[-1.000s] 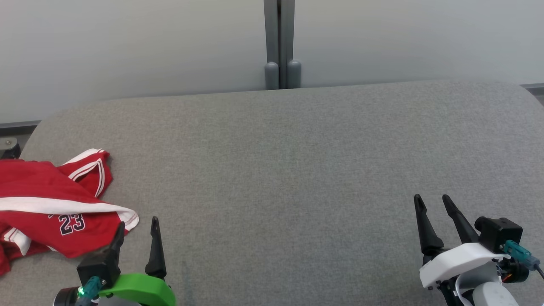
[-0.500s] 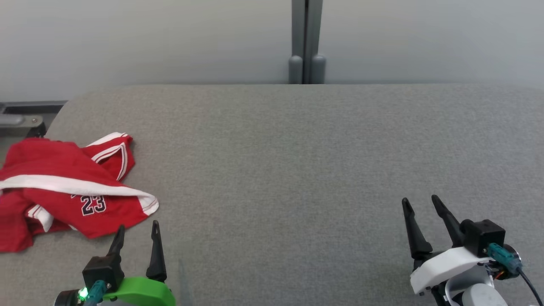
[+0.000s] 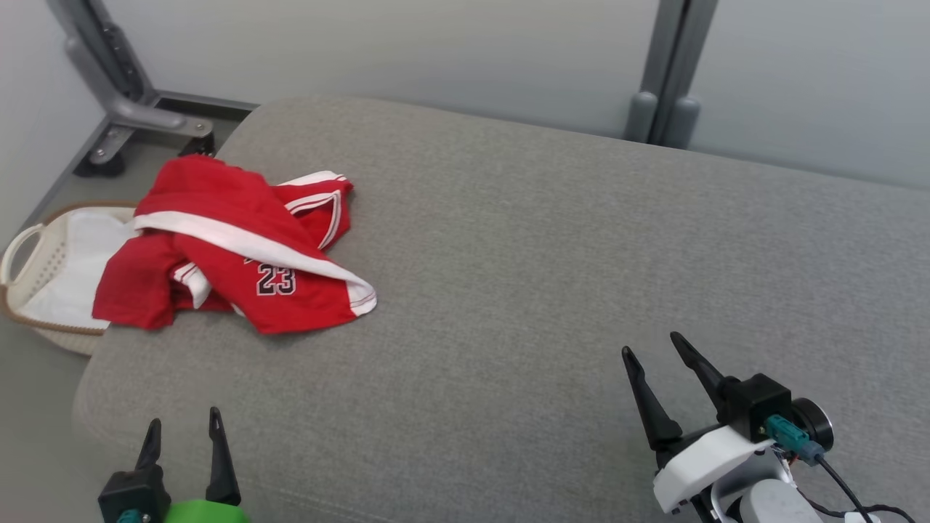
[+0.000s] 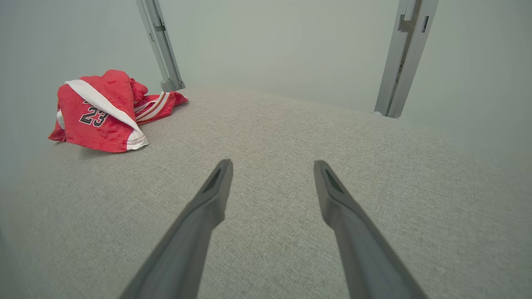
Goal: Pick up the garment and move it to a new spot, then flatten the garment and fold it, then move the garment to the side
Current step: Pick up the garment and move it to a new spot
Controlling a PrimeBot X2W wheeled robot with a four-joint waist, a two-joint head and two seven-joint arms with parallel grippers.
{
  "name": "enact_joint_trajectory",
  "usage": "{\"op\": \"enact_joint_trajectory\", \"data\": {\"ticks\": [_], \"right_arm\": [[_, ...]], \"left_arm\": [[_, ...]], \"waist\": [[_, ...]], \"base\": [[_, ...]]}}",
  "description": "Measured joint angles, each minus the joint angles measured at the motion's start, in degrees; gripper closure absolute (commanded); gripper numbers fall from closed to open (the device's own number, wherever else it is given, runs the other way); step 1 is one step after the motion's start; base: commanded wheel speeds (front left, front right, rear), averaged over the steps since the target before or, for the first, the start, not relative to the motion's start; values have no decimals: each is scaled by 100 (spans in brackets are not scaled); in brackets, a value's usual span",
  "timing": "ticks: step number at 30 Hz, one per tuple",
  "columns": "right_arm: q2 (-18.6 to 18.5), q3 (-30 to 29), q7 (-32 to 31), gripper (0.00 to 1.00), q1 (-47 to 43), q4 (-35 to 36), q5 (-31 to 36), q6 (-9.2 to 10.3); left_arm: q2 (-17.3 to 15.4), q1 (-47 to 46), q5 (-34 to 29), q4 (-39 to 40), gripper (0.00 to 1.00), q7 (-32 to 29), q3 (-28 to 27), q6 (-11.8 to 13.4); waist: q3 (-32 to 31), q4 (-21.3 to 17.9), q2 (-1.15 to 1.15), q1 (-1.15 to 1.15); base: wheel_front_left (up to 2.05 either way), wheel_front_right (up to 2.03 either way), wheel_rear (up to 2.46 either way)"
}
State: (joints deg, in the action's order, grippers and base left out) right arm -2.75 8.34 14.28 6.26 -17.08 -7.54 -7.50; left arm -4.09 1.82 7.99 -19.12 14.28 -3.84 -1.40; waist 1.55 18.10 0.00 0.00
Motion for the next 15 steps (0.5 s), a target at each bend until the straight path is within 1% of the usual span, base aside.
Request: {"op": "enact_joint_trajectory", "data": {"ticks": [7,10,15], "right_arm": [[2,75,73,0,102,-12,350,0],[-1,18,74,0,181,-5,434,0],[-168,0,74,0,394,34,580,0]], "left_arm": [[78,-13,-172,-79,0,76,-323,-148],[94,-205,-77,-103,0,77,-442,-226],[114,-871,134,-188,0,85,-577,-456]], "waist": [[166,497,0,0],[320,580,0,0],[681,615,0,0]], "base": [[0,0,0],[0,0,0],[0,0,0]]}}
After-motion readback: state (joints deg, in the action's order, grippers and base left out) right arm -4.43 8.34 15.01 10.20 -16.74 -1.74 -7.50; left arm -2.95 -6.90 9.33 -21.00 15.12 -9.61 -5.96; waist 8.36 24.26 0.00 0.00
